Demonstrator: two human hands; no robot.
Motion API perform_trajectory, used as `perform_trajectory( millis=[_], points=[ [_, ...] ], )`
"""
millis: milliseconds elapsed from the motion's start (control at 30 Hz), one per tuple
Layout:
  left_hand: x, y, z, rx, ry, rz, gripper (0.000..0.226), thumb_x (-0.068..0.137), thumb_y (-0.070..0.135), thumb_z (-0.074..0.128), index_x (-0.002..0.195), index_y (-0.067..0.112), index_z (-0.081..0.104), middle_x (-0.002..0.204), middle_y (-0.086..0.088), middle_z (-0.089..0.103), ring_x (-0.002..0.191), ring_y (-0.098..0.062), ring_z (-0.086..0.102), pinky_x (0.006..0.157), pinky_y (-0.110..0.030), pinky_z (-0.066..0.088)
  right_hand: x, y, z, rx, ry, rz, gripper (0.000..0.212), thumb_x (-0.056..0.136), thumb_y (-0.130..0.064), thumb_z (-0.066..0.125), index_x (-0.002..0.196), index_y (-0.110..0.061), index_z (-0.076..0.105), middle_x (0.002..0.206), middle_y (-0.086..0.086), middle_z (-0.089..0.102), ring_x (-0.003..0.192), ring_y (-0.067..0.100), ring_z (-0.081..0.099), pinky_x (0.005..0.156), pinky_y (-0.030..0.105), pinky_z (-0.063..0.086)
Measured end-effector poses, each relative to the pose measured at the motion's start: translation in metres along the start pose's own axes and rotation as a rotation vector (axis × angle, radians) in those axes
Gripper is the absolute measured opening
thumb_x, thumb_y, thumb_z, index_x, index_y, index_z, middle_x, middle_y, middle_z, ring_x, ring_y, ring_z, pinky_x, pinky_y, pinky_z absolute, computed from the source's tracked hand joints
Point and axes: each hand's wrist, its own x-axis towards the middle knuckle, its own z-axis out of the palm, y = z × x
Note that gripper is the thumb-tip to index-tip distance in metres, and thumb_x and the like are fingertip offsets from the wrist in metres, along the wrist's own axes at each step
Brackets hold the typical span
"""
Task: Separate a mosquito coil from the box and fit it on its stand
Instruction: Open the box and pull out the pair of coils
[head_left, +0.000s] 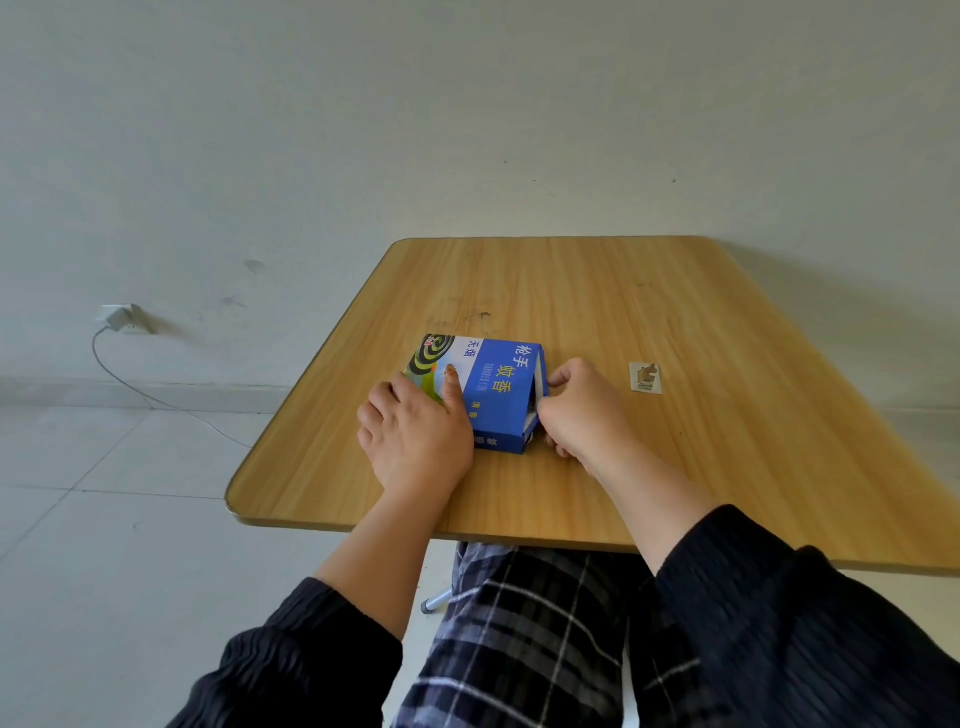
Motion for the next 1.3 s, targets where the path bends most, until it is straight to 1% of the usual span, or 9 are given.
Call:
perform_trajectory(
  millis=[100,233,367,467,600,733,900,1033,1300],
  points=[
    [0.0,-0.001,0.0,0.001,-0.001,0.003,0.067,0.093,0.059,0.023,0.133,0.008,0.037,0.138,-0.015,0.041,0.126,-0.034,0.033,0.104,-0.045,0.027,-0.002,0.004,-0.002,-0.2,0.02,-0.136,0.037,0.082,-0.002,0.052,0.113,-0.023,0.051,0.078,-0.001,0.057,0.057,0.011,0.051,0.032,0.014,0.027],
    [-0.001,-0.001,0.001,0.001,0.001,0.002,0.068,0.093,0.058,0.023,0.137,0.008,0.034,0.14,-0.014,0.039,0.128,-0.033,0.032,0.105,-0.045,0.026,-0.002,0.006,-0.006,-0.247,0.002,-0.189,0.041,0.086,-0.003,0.048,0.121,-0.02,0.06,0.115,0.004,0.064,0.083,0.019,0.059,0.046,0.016,0.031],
    [-0.001,-0.001,0.001,0.005,0.001,0.005,0.067,0.094,0.057,0.023,0.136,0.007,0.035,0.139,-0.015,0.039,0.127,-0.034,0.032,0.104,-0.044,0.026,0.001,0.005,-0.007,-0.259,0.007,-0.199,0.019,0.09,-0.019,0.05,0.098,-0.015,0.067,0.072,-0.006,0.06,0.055,0.004,0.049,0.043,0.018,0.03],
    [0.0,-0.001,0.001,0.005,-0.003,0.005,0.065,0.094,0.056,0.022,0.134,0.007,0.036,0.138,-0.015,0.04,0.126,-0.033,0.033,0.103,-0.044,0.027,0.006,0.004,-0.004,-0.258,0.028,-0.198,0.011,0.086,-0.024,0.06,0.085,-0.014,0.066,0.063,-0.008,0.054,0.052,0.003,0.048,0.043,0.02,0.031],
    [0.002,-0.002,0.001,-0.004,-0.004,0.004,0.064,0.094,0.056,0.022,0.134,0.008,0.037,0.138,-0.014,0.04,0.126,-0.033,0.033,0.104,-0.045,0.027,0.013,0.002,-0.001,-0.18,0.008,-0.144,0.023,0.085,-0.026,0.06,0.068,-0.012,0.059,0.05,-0.002,0.048,0.042,0.013,0.041,0.043,0.023,0.031],
    [0.003,-0.003,0.001,-0.015,-0.011,0.014,0.062,0.095,0.055,0.022,0.132,0.008,0.039,0.138,-0.013,0.04,0.126,-0.033,0.034,0.103,-0.045,0.028,0.019,-0.003,0.001,-0.146,-0.008,-0.071,0.04,0.08,-0.024,0.06,0.049,-0.018,0.035,0.038,-0.003,0.035,0.031,0.015,0.03,0.04,0.022,0.023],
    [0.002,-0.003,0.001,-0.015,-0.011,0.014,0.061,0.095,0.055,0.023,0.13,0.008,0.04,0.137,-0.013,0.041,0.126,-0.033,0.034,0.103,-0.045,0.028,0.021,-0.012,-0.002,-0.096,-0.083,0.024,0.014,0.076,-0.018,0.064,0.067,-0.01,0.056,0.052,0.004,0.042,0.045,0.017,0.034,0.044,0.025,0.025],
    [0.001,-0.002,0.001,-0.014,-0.009,0.01,0.061,0.095,0.055,0.023,0.131,0.008,0.04,0.137,-0.014,0.041,0.126,-0.033,0.034,0.103,-0.045,0.027,0.023,-0.014,-0.004,-0.017,-0.105,0.113,0.038,0.074,-0.015,0.069,0.053,-0.014,0.037,0.054,0.0,0.039,0.046,0.015,0.031,0.041,0.023,0.024],
    [-0.001,-0.002,0.0,-0.014,-0.016,0.001,0.064,0.095,0.056,0.022,0.138,0.009,0.034,0.141,-0.013,0.038,0.129,-0.033,0.032,0.105,-0.045,0.026,0.025,-0.017,-0.006,0.045,-0.127,0.187,0.034,0.074,-0.007,0.069,0.058,-0.014,0.039,0.057,0.001,0.038,0.045,0.015,0.03,0.037,0.022,0.024]
  ],
)
